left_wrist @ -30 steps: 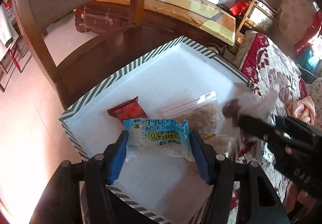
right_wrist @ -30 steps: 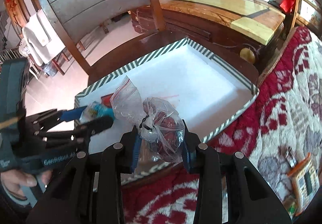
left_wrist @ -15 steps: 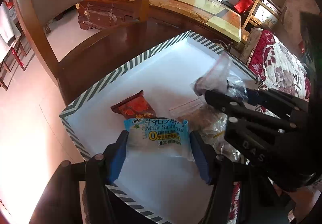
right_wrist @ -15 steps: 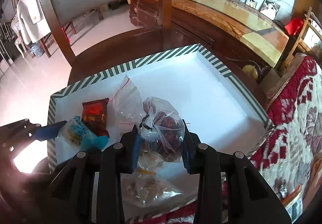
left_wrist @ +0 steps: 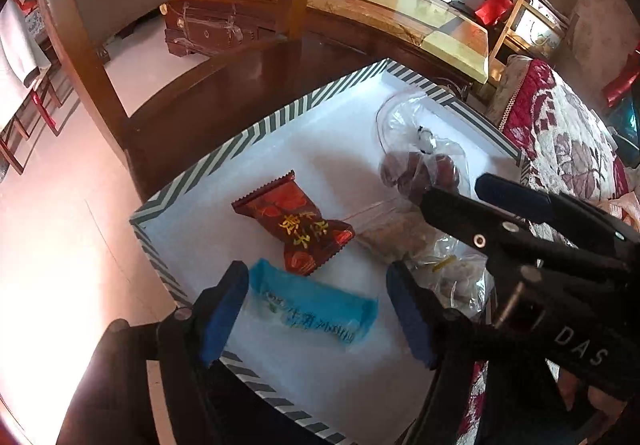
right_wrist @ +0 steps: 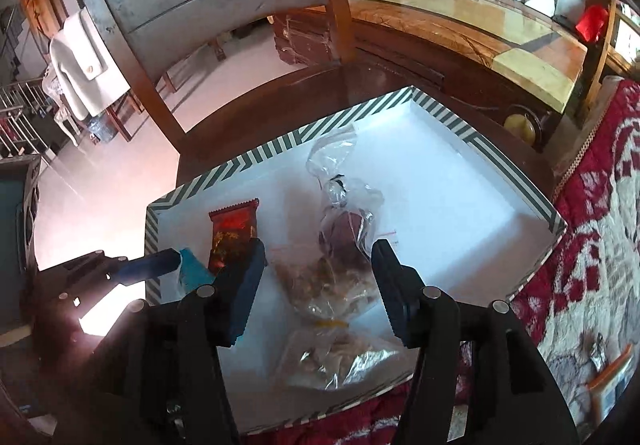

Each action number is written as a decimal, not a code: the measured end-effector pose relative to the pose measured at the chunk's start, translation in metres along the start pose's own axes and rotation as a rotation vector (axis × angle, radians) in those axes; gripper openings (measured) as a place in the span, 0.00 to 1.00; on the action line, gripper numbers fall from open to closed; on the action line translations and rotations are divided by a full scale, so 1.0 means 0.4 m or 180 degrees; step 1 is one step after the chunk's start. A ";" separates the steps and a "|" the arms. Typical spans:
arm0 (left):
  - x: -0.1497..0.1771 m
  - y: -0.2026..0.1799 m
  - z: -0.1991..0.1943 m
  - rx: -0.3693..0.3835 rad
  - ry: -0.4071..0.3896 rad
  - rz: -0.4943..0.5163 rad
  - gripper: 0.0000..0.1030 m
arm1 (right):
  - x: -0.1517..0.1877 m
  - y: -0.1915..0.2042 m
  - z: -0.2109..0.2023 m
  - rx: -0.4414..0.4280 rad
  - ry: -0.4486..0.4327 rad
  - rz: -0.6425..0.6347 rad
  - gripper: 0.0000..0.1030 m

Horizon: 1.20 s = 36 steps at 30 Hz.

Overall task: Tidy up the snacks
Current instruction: 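Release the Milk Sachima pack with the left tool while the right tool releases the red-snack bag, then move both tools back over the snack pile on the quilt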

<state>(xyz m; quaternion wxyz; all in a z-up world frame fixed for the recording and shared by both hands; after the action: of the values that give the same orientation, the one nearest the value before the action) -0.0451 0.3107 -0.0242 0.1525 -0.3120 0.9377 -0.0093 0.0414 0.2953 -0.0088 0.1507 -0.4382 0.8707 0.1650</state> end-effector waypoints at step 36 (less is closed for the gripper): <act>0.087 -0.303 -0.076 0.0108 -0.0117 0.0715 0.82 | 0.345 -0.282 -0.254 0.0272 -0.0345 0.0854 0.54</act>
<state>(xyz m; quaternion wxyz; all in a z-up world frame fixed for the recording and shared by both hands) -0.0099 0.1903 0.0088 0.1751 -0.2024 0.9635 -0.0022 0.0423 0.0912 0.0089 0.1926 -0.3015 0.9182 0.1699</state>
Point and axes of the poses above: each gripper's, at about its wrist camera, not at the fingertips, and z roughly the way its jaws point, y to its left, x to its underside, the point moved 10 cm from there along z, roughly the way its jaws point, and after that the axes turned 13 degrees about y, right-handed, at the moved point
